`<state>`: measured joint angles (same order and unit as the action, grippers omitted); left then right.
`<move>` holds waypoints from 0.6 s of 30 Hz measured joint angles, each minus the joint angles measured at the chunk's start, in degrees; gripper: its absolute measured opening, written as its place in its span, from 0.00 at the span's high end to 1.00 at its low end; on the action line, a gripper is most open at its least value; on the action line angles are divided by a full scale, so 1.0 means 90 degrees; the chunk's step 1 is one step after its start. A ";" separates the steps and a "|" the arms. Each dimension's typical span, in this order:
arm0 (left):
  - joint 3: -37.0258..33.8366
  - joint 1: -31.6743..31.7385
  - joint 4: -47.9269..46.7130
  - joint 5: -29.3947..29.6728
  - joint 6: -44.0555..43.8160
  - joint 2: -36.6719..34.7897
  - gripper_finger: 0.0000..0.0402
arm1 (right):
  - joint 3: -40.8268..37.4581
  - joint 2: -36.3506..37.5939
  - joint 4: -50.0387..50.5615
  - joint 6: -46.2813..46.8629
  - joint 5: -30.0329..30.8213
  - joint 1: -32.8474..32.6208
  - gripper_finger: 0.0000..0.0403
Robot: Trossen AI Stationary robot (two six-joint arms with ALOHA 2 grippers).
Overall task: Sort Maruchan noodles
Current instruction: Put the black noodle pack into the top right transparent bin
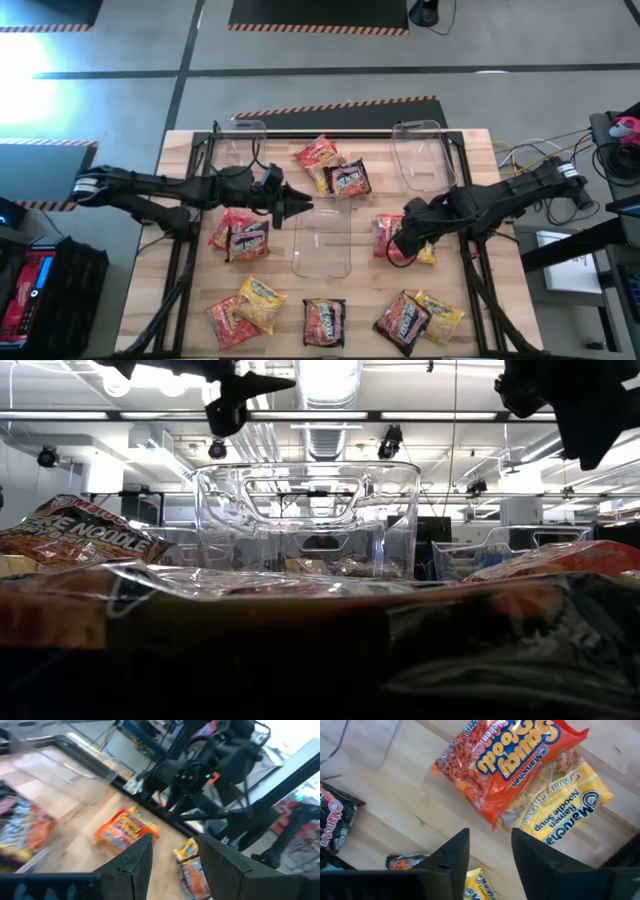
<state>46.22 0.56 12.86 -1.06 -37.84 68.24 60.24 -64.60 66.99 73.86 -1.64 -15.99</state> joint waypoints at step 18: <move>0.1787 -0.0027 -0.1071 -0.0505 0.0840 0.1290 0.70 | -0.1273 0.0858 -0.1403 0.0027 0.0365 0.0000 0.55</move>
<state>62.30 0.32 3.22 -5.61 -30.28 79.85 48.78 -56.88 54.36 74.10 1.65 -15.99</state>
